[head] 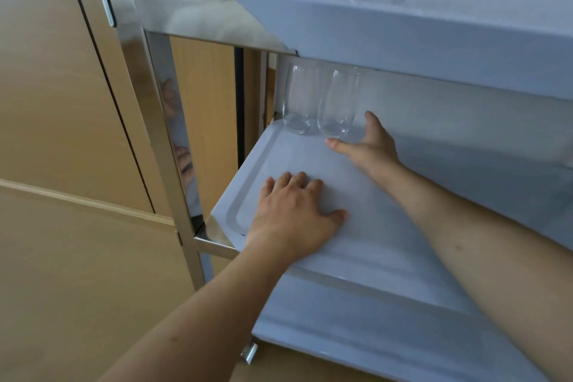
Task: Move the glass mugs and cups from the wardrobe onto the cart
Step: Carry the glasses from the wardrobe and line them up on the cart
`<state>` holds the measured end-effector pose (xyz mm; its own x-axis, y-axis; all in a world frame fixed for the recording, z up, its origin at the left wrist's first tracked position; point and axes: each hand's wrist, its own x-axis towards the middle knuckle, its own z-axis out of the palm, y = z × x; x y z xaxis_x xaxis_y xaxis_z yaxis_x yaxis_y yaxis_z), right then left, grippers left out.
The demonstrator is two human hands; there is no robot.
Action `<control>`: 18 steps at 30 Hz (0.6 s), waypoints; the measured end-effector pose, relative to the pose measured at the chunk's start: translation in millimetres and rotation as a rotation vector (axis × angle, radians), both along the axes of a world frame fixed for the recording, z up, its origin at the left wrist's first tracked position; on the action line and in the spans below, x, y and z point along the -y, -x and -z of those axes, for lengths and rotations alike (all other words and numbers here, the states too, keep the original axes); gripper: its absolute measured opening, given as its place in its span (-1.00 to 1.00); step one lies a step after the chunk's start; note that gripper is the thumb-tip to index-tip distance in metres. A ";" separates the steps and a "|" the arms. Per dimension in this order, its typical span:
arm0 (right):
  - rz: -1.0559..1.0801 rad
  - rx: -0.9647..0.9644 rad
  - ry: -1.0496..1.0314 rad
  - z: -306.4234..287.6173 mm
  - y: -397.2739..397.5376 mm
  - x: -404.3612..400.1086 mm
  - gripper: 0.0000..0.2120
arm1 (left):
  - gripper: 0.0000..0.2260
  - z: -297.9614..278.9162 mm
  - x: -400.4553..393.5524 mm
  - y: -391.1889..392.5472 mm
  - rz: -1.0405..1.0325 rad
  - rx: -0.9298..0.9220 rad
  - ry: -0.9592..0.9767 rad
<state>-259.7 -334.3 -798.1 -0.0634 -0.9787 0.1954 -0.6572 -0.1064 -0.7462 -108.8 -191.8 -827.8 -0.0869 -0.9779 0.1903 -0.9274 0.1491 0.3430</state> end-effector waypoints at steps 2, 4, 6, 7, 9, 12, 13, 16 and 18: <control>-0.012 -0.151 0.029 1.7 8.3 -22.2 -0.02 | -0.40 -1.5 -1.0 0.3 -0.002 -0.001 -0.010; -0.012 -0.290 0.052 1.5 16.6 -41.8 -0.10 | -0.38 -2.1 -1.2 0.2 -0.003 -0.009 -0.018; -0.013 -0.358 0.052 1.0 25.5 -59.0 -0.14 | -0.37 -2.4 -1.8 0.1 -0.012 -0.020 -0.020; -0.018 -0.371 0.043 1.0 30.0 -67.5 -0.16 | -0.37 -2.5 -2.3 0.0 -0.016 -0.020 -0.021; -0.022 -0.382 0.034 1.7 37.6 -85.8 -0.20 | -0.38 -3.5 -4.1 0.8 -0.015 -0.005 -0.025; -0.005 -0.377 -0.044 4.0 41.3 -120.1 -0.29 | -0.43 -8.9 -12.1 5.6 -0.031 0.008 -0.062; 0.004 -0.373 -0.091 3.7 41.7 -133.7 -0.31 | -0.46 -11.8 -17.6 7.8 -0.049 0.003 -0.087; 0.000 -0.422 -0.198 -7.0 46.3 -171.7 -0.33 | -0.48 -29.9 -40.3 15.8 -0.100 -0.017 -0.208; -0.031 -0.442 -0.273 -24.2 49.0 -196.0 -0.33 | -0.46 -50.1 -64.6 20.8 -0.090 -0.002 -0.276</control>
